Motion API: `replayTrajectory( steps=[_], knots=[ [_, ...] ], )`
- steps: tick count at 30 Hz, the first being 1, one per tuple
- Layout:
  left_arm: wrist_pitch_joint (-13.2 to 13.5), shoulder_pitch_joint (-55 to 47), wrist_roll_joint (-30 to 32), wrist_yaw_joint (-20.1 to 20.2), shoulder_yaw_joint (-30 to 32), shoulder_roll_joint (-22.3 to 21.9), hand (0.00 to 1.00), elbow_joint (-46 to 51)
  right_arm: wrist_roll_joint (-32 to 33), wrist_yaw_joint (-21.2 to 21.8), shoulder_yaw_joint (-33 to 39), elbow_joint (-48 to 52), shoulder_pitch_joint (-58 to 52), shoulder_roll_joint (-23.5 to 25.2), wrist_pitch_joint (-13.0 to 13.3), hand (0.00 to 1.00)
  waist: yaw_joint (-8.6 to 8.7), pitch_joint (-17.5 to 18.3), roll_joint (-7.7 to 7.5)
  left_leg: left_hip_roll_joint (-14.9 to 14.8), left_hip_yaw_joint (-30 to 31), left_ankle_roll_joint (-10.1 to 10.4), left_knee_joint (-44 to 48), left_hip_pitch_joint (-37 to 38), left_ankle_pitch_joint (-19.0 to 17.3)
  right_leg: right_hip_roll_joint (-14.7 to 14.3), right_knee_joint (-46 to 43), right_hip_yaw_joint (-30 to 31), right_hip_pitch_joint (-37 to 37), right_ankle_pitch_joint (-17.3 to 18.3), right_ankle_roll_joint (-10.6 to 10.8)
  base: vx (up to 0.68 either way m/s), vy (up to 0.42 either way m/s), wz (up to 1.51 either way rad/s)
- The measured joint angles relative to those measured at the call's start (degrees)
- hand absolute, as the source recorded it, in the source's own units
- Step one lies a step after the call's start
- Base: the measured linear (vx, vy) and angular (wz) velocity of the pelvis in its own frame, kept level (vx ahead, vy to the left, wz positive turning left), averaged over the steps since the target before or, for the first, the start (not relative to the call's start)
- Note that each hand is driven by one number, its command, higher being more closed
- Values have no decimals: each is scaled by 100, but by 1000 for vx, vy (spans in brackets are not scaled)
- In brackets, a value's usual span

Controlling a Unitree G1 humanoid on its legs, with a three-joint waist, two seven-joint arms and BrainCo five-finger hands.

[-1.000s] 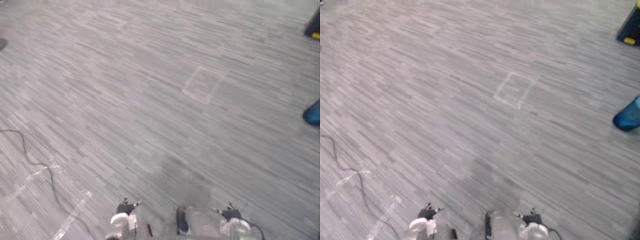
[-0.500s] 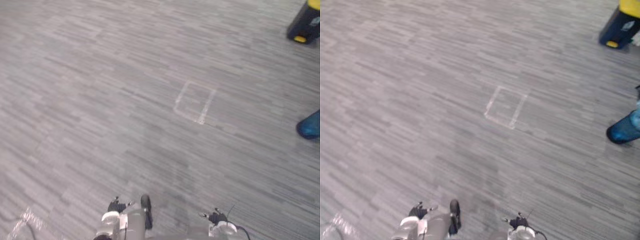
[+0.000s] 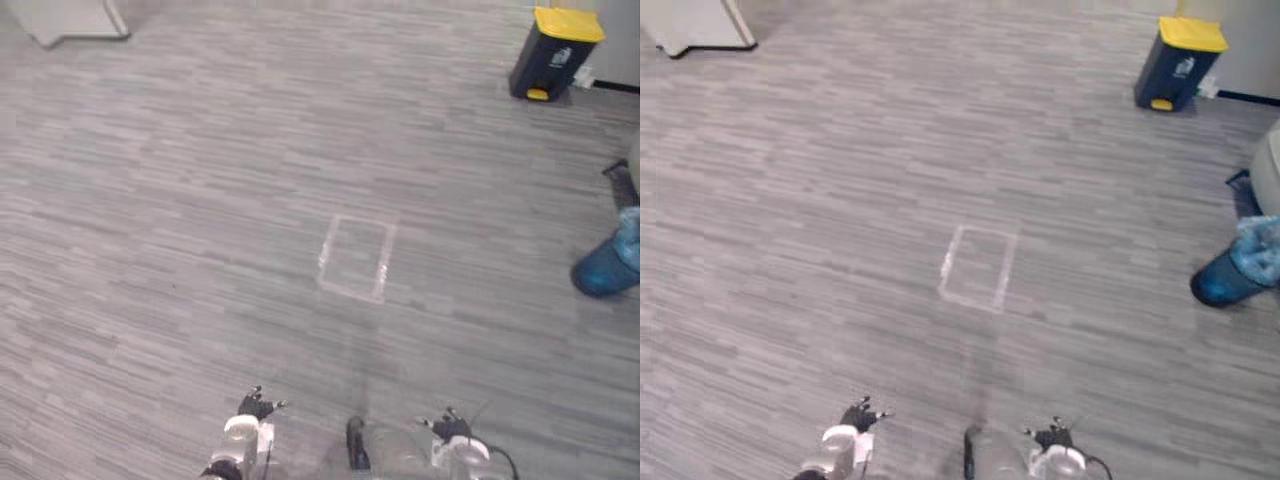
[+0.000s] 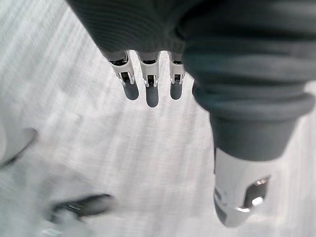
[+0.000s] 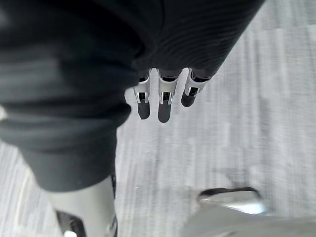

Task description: Organize the slippers on the shoe rack

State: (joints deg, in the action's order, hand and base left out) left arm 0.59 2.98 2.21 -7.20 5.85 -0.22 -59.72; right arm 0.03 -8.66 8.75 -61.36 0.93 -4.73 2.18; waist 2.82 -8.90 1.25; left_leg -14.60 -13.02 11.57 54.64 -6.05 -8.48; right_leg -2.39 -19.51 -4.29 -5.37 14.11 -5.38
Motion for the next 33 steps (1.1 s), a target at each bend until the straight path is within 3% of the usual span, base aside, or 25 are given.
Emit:
replayTrajectory(
  steps=[2, 4, 5, 7, 8, 9, 10, 11, 12, 14, 15, 16, 17, 18, 19, 21, 22, 23, 25, 26, 27, 29, 31, 33],
  knots=[
    [-4, -146, -6, 0, 1, -25, 0, 197, -2, 5, -152, -22, 28, 76, -13, 0, -137, 56, -26, -156, -347, -372, 274, -489, -270, -41, 351, 270, 557, 81, -148, 454, 69, -56],
    [12, -146, -17, -16, 85, -22, 0, 217, 0, 4, -108, -150, 62, 151, -56, 0, -346, 58, -77, -36, -759, -618, -554, -710, -518, 120, 618, 554, 931, 76, -132, 432, 155, -84],
    [12, -142, -22, -22, 107, -10, 0, 203, 3, 3, -14, -155, 144, 209, -62, 0, -342, 55, -96, 303, -838, -645, -1585, -870, -503, 359, 832, 650, 1197, 87, -59, 438, 208, -63],
    [24, -143, -24, -36, 51, -32, 0, 164, 1, 5, 16, -216, 121, 167, -60, 0, -324, 73, -51, 788, -562, -578, -3516, -930, -33, 623, 1123, 789, 1485, 102, 13, 459, 257, -57],
    [26, -162, -25, -40, -77, -37, 0, 108, 0, 3, 4, -269, 97, 71, -77, 0, -363, 152, 151, 845, -72, -321, -4415, -1139, 374, 608, 1374, 887, 1646, 116, 114, 488, 373, -62],
    [29, -144, -39, -44, -95, -21, 0, 63, -5, 5, -29, -289, 75, 4, -101, 0, -408, 178, 244, 842, 176, -362, -4225, -1331, 970, 619, 1505, 999, 1761, 219, 322, 500, 392, -57],
    [27, -137, -64, -45, -139, -1, 0, 36, -5, 6, -47, -335, 90, 9, -118, 0, -417, 203, 254, 952, 219, -675, -4113, -1341, 1123, 679, 1506, 1091, 1856, 244, 408, 515, 395, -21],
    [29, -128, -90, -45, -259, 146, 0, -69, -7, 32, -67, -383, 107, 50, -118, 0, -332, 225, 100, 1155, 177, -942, -4095, -1285, 954, 879, 1395, 1084, 1859, 104, 621, 422, 282, 6],
    [30, -128, -102, -38, -277, 177, 0, -83, -7, 32, -62, -403, 103, 50, -118, 0, -321, 237, 57, 1218, 168, -998, -4092, -1274, 921, 931, 1295, 1097, 1817, 57, 688, 522, 329, 23],
    [28, -125, -113, -39, -300, 310, 0, -165, -9, 40, 11, -492, 45, 21, -126, 0, -339, 311, -161, 1494, -3, -1311, -4112, -1021, 685, 1142, 478, 1316, 1522, -152, 899, 541, 311, 4],
    [27, -124, -113, -40, -300, 333, 0, -172, -12, 41, 11, -494, 49, 12, -127, 0, -354, 313, -171, 1521, -53, -1347, -4171, -924, 638, 1140, 208, 1412, 1422, -224, 985, 475, 252, -38],
    [2, -152, -112, -42, -321, 376, 0, -251, -16, 45, 12, -489, 154, 11, -120, 0, -345, 291, -162, 1543, -171, -1370, -4394, -592, 530, 1107, -878, 1552, 906, -572, 1565, 425, 207, -59],
    [-32, -125, -124, -43, -381, 420, 0, -362, -17, 72, 19, -482, 207, 46, -112, 0, -322, 221, -110, 1562, -218, -1393, -4626, -180, 451, 1052, -2211, 1533, 342, -610, 1951, 501, 246, -55],
    [-49, -99, -124, -47, -474, 434, 0, -430, -17, 82, 22, -465, 208, 43, -106, 0, -297, 194, -80, 1565, -222, -1387, -4694, 8, 411, 1018, -2669, 1471, 149, -423, 1797, 460, 213, -37],
    [-77, -56, -132, -48, -628, 429, 0, -508, 5, 89, 74, -437, 235, 28, -112, 0, -269, 154, -27, 1563, -274, -1376, -4877, 454, 329, 962, -3181, 1241, -228, -14, 1362, 292, 120, -28],
    [-78, 23, -132, -48, -699, 409, 0, -505, -10, 85, 5, -438, 342, -9, -97, 0, -252, 133, 65, 1482, -439, -1341, -5179, 995, 193, 788, -2743, 720, -788, 356, 951, 304, 74, -32],
    [-77, 71, -132, -48, -700, 413, 0, -505, -10, 86, 4, -442, 381, 9, -95, 0, -249, 115, 79, 1473, -464, -1336, -5225, 1068, 147, 735, -2495, 605, -939, 373, 925, 318, 9, -18],
    [-60, 147, -135, -47, -705, 421, 0, -502, -10, 94, -8, -454, 446, 43, -94, 0, -211, 139, 22, 1462, -527, -1286, -5256, 1136, 56, 627, -1655, 390, -1176, 297, 904, 382, -55, -12],
    [-46, 250, -132, -42, -705, 415, 0, -505, -8, 91, -3, -459, 476, 43, -91, 0, -164, 64, -91, 1462, -545, -1169, -5269, 1333, -103, 471, -266, 208, -1328, -305, 806, 379, -82, -6],
    [-47, 253, -129, -42, -705, 405, 0, -505, -2, 75, 8, -453, 495, 11, -68, 0, -77, 35, -114, 1445, -529, -1074, -5310, 1499, -203, 383, 318, 214, -1276, -1245, 644, 339, -95, -5],
    [-48, 250, -122, -38, -705, 363, 0, -508, -7, 79, 11, -478, 480, -42, -67, 0, -39, 55, -41, 1374, -509, -1016, -5391, 1588, -238, 277, 379, 164, -1231, -1335, 481, 511, -129, -32],
    [-41, 308, -116, -19, -747, 378, 0, -548, -9, 72, 96, -490, 584, -32, -65, 0, -19, 25, -15, 1310, -513, -959, -5411, 1646, -196, 157, 22, 243, -1314, -1131, 332, 404, -126, -43],
    [-39, 364, -75, -8, -786, 314, 0, -564, -6, 70, 311, -490, 486, -29, -102, 0, 51, 32, 0, 1296, -509, -768, -5356, 1955, -81, 112, -388, 218, -1210, -735, 200, 383, -162, -28],
    [4, 407, 5, -6, -748, 218, 0, -494, 1, 68, 435, -462, 333, 3, -98, 0, 51, 71, -19, 1120, -485, -614, -4222, 1643, -149, 100, -26, 246, -784, -611, 245, 360, -117, -12]
  ],
)
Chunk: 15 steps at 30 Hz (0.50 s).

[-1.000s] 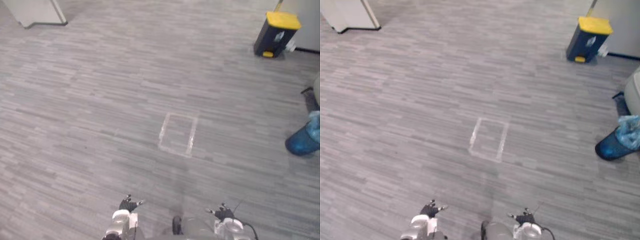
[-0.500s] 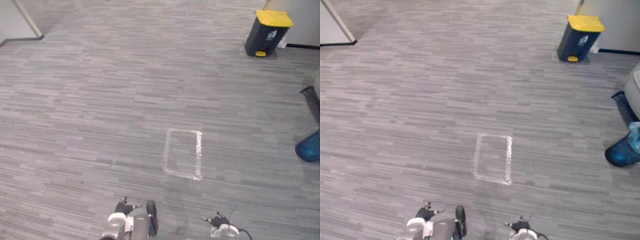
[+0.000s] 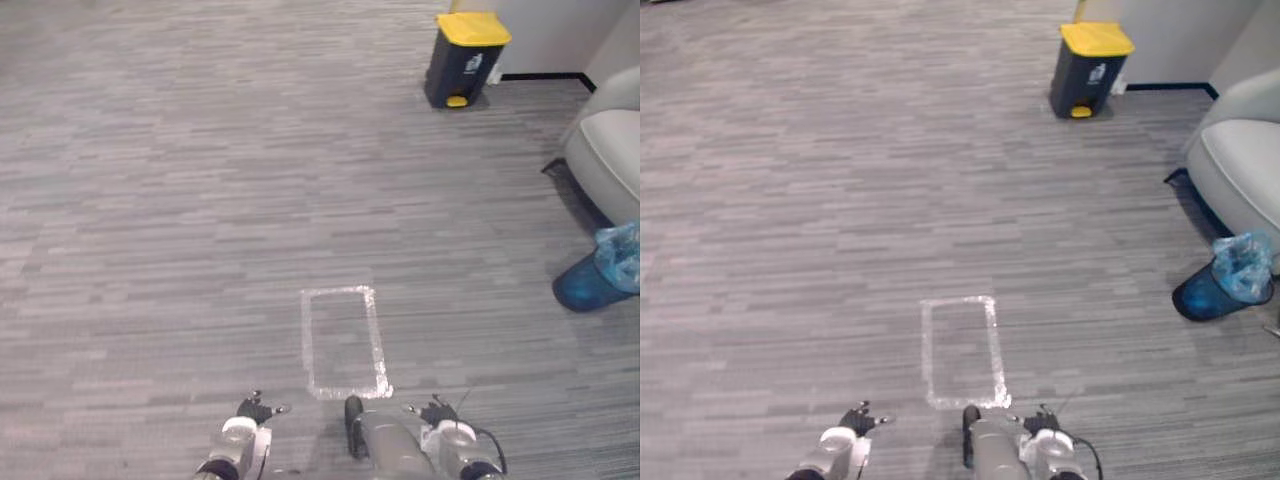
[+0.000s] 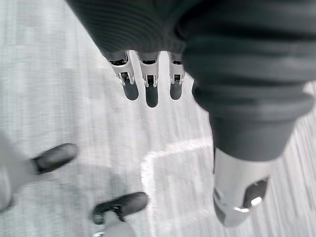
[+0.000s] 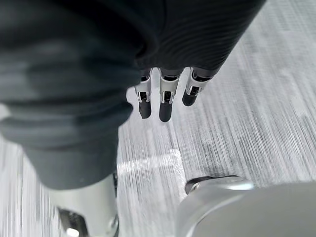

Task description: Organize the slippers on the shoe rack

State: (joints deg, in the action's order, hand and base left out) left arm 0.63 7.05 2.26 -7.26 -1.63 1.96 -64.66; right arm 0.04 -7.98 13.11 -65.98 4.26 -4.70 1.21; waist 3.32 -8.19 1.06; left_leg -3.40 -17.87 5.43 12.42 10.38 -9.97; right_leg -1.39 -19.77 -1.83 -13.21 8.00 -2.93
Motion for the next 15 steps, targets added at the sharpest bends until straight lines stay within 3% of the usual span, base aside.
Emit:
replayTrajectory(
  steps=[2, 3, 4, 7, 9, 10, 11, 13, 14, 15],
  knots=[
    [-9, -33, -1, 12, 214, -210, 0, 249, 0, -19, -243, 281, -210, -23, -17, 0, 25, 2, 50, -502, 159, 260, 2839, -1160, 209, -113, 391, 88, 507, 36, -99, 313, -42, -26],
    [-4, -183, -8, 12, 272, -303, 0, 389, 4, -35, -336, 381, -268, -4, -23, 0, -108, 13, 78, -769, 102, 238, 3835, -1524, 94, -231, 401, 335, 730, 132, -231, 208, 20, -80],
    [-4, -271, -8, 13, 269, -321, 0, 429, 5, -47, -393, 399, -274, 17, -22, 0, -153, 20, 69, -835, 96, 175, 4027, -1638, 8, -265, 399, 452, 825, 171, -257, 337, 105, -127],
    [-40, -458, -22, 5, 289, -353, 0, 468, 8, -71, -401, 416, -260, 139, -23, 0, -271, 70, 24, -851, -90, -118, 3109, -2049, -431, -191, 592, 1197, 1268, 270, -206, 291, 165, -118],
    [-32, -443, -28, -8, 282, -347, 0, 440, 7, -80, -182, 386, -270, 164, -25, 0, -296, 75, 16, -501, 196, -83, 1791, -2151, -414, 8, 645, 1594, 1364, 370, -64, 275, 244, -112],
    [-26, -455, -28, -15, 259, -357, 0, 421, 7, -92, -78, 341, -286, 116, -23, 0, -297, 91, 65, -232, 643, 73, 575, -2118, -181, 128, 698, 1927, 1387, 466, 72, 269, 320, -129],
    [-21, -455, -28, -17, 224, -360, 0, 370, 4, -91, -83, 223, -309, 9, -24, 0, -300, 100, 194, -147, 1152, 225, -288, -2123, 80, 149, 775, 2236, 1451, 574, 174, 290, 354, -126],
    [-16, -451, -30, -22, 233, -355, 0, 312, 29, -93, -31, 184, -330, -39, -44, 0, -313, 123, 268, -167, 1304, 362, -409, -2108, 540, 143, 778, 2444, 1471, 646, 309, 327, 369, -104],
    [-21, -458, -27, -24, 221, -234, 0, 253, -2, -88, -36, 139, -314, -12, -53, 0, -321, 164, 146, -19, 978, -59, -366, -1955, 769, 355, 808, 2600, 1527, 695, 499, 363, 396, -128],
    [-26, -446, -21, -26, 217, -126, 0, 193, -6, -71, -36, 102, -310, 63, -53, 0, -325, 211, 33, 27, 756, -159, -370, -1910, 685, 459, 807, 2570, 1505, 666, 552, 394, 416, -154]
  ],
)
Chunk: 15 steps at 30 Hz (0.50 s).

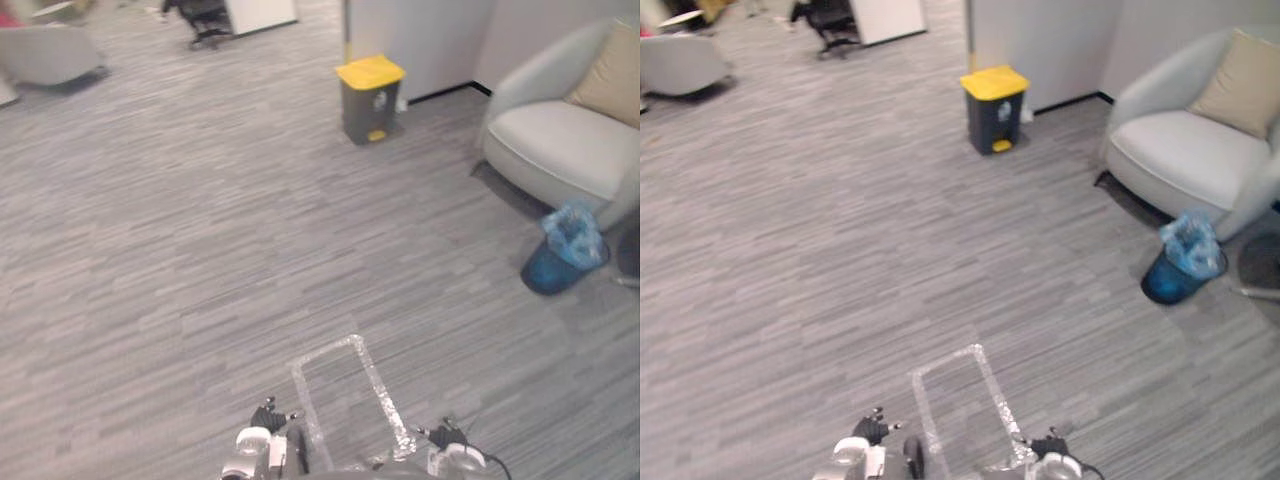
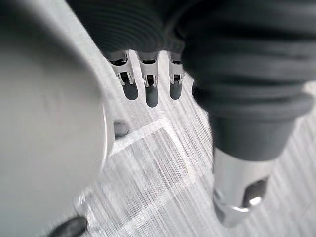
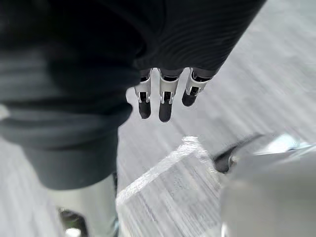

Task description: Organize the slippers on the shoe rack

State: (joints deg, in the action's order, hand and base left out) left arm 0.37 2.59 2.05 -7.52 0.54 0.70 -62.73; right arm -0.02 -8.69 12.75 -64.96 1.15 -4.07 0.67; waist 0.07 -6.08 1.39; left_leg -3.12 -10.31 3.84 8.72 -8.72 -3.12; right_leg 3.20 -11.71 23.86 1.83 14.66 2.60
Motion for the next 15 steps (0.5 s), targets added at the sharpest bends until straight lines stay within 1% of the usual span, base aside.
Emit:
replayTrajectory(
  steps=[1, 2, 3, 4, 5, 6, 7, 8, 9, 10, 11, 12, 13, 14, 15],
  knots=[
    [-12, 20, 1, 3, -44, 133, 0, -46, -2, 13, 11, -68, 2, 76, -3, 0, 0, 5, -124, 49, -296, -102, -8, 103, -76, 117, -1, -49, -86, -89, 144, 317, 300, -128],
    [-26, 32, 7, 7, -54, 199, 0, -48, -4, 15, 27, -118, 27, 92, -25, 0, -6, 18, -165, 67, -618, -208, -41, 219, -144, 190, -28, -108, -199, -198, 327, 315, 280, -117],
    [-32, 29, 6, 4, -53, 213, 0, -50, -6, 16, 28, -118, 43, 91, -28, 0, -13, 9, -157, 67, -747, -242, -71, 282, -167, 196, -68, -127, -229, -238, 388, 281, 253, -120],
    [-53, 22, 5, 3, -55, 247, 0, -53, -7, 21, 33, -117, 93, 90, -33, 0, -11, -8, -129, 61, -1046, -311, -121, 398, -217, 199, -221, -194, -426, -344, 528, 194, 172, -118],
    [-71, 25, 3, -2, -54, 270, 0, -54, -8, 24, 40, -116, 143, 84, -31, 0, -13, -40, -72, 56, -1295, -340, -224, 558, -235, 198, -316, -367, -522, -459, 613, 168, 154, -114],
    [-72, 17, 3, -4, -53, 279, 0, -54, -8, 24, 40, -118, 156, 82, -31, 0, -12, -49, -55, 52, -1374, -342, -257, 623, -236, 199, -335, -458, -550, -507, 601, 154, 113, -112],
    [-71, 28, 0, -10, -49, 306, 0, -51, -12, 32, 39, -118, 189, 59, -30, 0, -15, -55, -1, 8, -1541, -359, -286, 735, -246, 178, -425, -737, -665, -635, 532, 153, 53, -100],
    [-70, 74, 0, -14, -48, 314, 0, -51, -12, 34, 38, -117, 214, 27, -26, 0, -17, -56, 85, -78, -1556, -391, -290, 785, -266, 120, -424, -963, -765, -649, 505, 174, 5, -136],
    [-69, 117, 2, -13, -43, 318, 0, -52, -12, 39, 32, -114, 281, -15, -27, 0, -27, -62, 192, -217, -1560, -410, -323, 818, -278, -76, -267, -1151, -963, -517, 397, 112, -28, -103],
    [-71, 134, 2, -13, -42, 318, 0, -57, -12, 45, 28, -101, 303, -25, -27, 0, -26, -75, 236, -265, -1552, -410, -337, 826, -278, -160, -115, -1199, -1013, -514, 367, 88, -69, -117],
    [-74, 247, 2, -7, -42, 325, 0, -124, -12, 62, 31, -73, 312, -51, -9, 0, 10, -129, 308, -349, -1570, -374, -362, 847, -302, -344, 764, -1414, -1083, -795, 230, 79, -92, -81],
    [-72, 311, 7, 0, -43, 373, 0, -158, -12, 61, 43, -82, 251, -50, 11, 0, 92, -126, 143, -192, -1582, -235, -360, 885, -404, -297, 1507, -1606, -1033, -1615, 384, 79, -92, -62],
    [-64, 357, 12, 3, -43, 402, 0, -163, 32, 76, 78, -93, 224, -54, 15, 0, 131, -158, 93, -111, -1571, -169, -359, 942, -472, -252, 1525, -1671, -1055, -1973, 29, 128, -116, -26],
    [-56, 511, 19, 26, -54, 235, 0, -211, -5, 51, 187, -98, 311, -181, 23, 0, 254, -257, 336, -229, -1532, -110, -398, 1042, -589, -409, 1340, -1739, -1042, -1965, -5, 116, -83, -16],
    [-55, 583, 22, 32, -64, 186, 0, -215, 4, 44, 260, -110, 332, -225, 23, 0, 279, -385, 357, -216, -1509, -118, -443, 1237, -555, -465, 950, -1691, -1059, -1703, -81, 176, -139, -17]
  ],
)
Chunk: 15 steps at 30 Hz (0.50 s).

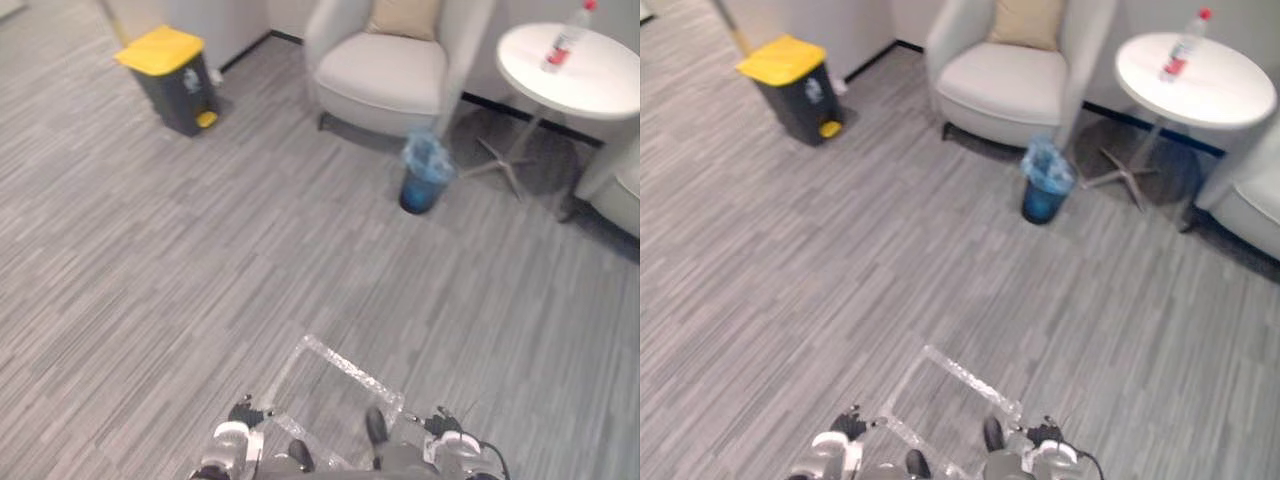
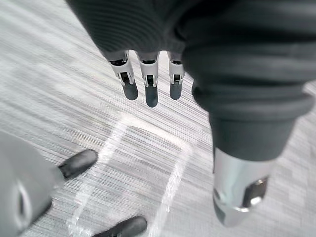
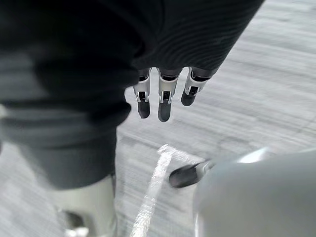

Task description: Organize the slippers on the shoe rack

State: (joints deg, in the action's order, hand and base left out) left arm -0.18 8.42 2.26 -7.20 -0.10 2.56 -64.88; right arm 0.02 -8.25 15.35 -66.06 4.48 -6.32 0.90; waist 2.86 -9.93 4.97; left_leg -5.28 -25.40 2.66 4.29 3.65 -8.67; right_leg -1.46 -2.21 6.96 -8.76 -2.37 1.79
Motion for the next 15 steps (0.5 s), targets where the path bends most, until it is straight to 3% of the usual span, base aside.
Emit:
replayTrajectory(
  steps=[1, 4, 5, 6, 7, 8, 10, 11, 13, 14, 15],
  knots=[
    [45, -10, 23, 14, -124, -14, 0, 10, -7, -19, 24, -1, -67, -47, 12, 0, 60, -31, 12, -19, 85, 25, -10, 212, 20, -52, -407, -18, 35, 290, -69, 114, -91, 1],
    [61, -43, 113, 64, -117, -43, 0, 25, -5, -26, 46, 1, -286, -82, 28, 0, 81, 111, -12, -48, 168, 141, 36, 371, 70, -56, -696, -128, 81, 623, -157, 108, -93, 16],
    [53, -69, 135, 88, -90, -98, 0, 108, -2, -27, 142, 3, -348, -58, 36, 0, 83, 96, -36, -197, 196, 517, 716, 148, -167, -48, -804, -172, 78, 877, -185, 73, -93, 25],
    [42, -71, 166, 93, -57, -115, 0, 165, 2, -29, 178, 0, -375, -30, 22, 0, 71, 94, -51, -332, 250, 656, 1298, -76, -290, -47, -839, -169, 109, 957, -219, 5, -73, 14],
    [31, -126, 188, 96, 24, -126, 0, 239, 0, -34, 163, 11, -427, -29, 7, 0, 41, 96, -97, -456, 281, 665, 1921, -301, -308, -46, -874, -157, 137, 993, -240, 28, -113, -29],
    [14, -355, 217, 94, 157, -271, 0, 379, 0, -48, -50, 50, -534, -97, 8, 0, -104, 107, -61, -889, 483, 465, 3720, -930, -26, -161, -994, -31, 321, 1112, -360, 71, -105, -42],
    [-15, -538, 214, 97, 190, -379, 0, 405, 2, -76, -214, 228, -573, -120, -3, 0, -198, 122, -85, -1104, 683, 411, 4763, -1389, 198, -237, -1119, 228, 496, 1222, -482, 210, 26, -70],
    [-18, -520, 211, 98, 200, -415, 0, 475, 5, -82, -210, 264, -540, -83, 10, 0, -227, 148, -124, -1072, 697, 263, 4665, -1555, -261, -200, -1133, 469, 554, 1258, -484, 275, 125, -82],
    [-15, -465, 208, 88, 203, -409, 0, 487, 9, -82, -202, 258, -465, -35, 8, 0, -293, 148, -185, -906, 739, 148, 4084, -1600, -518, -139, -1117, 751, 590, 1268, -464, 205, 122, -86],
    [-12, -474, 202, 78, 179, -403, 0, 479, 10, -78, -196, 222, -365, -32, 8, 0, -324, 157, -228, -579, 1038, 170, 3089, -1603, -581, -18, -1024, 1085, 667, 1227, -346, 256, 262, -137],
    [-11, -531, 159, 55, 100, -398, 0, 474, 10, -79, -200, 208, -301, -51, 11, 0, -341, 194, -215, -236, 1461, 332, 1720, -1478, -385, 75, -906, 1380, 674, 1204, -217, 215, 233, -133]
  ],
)
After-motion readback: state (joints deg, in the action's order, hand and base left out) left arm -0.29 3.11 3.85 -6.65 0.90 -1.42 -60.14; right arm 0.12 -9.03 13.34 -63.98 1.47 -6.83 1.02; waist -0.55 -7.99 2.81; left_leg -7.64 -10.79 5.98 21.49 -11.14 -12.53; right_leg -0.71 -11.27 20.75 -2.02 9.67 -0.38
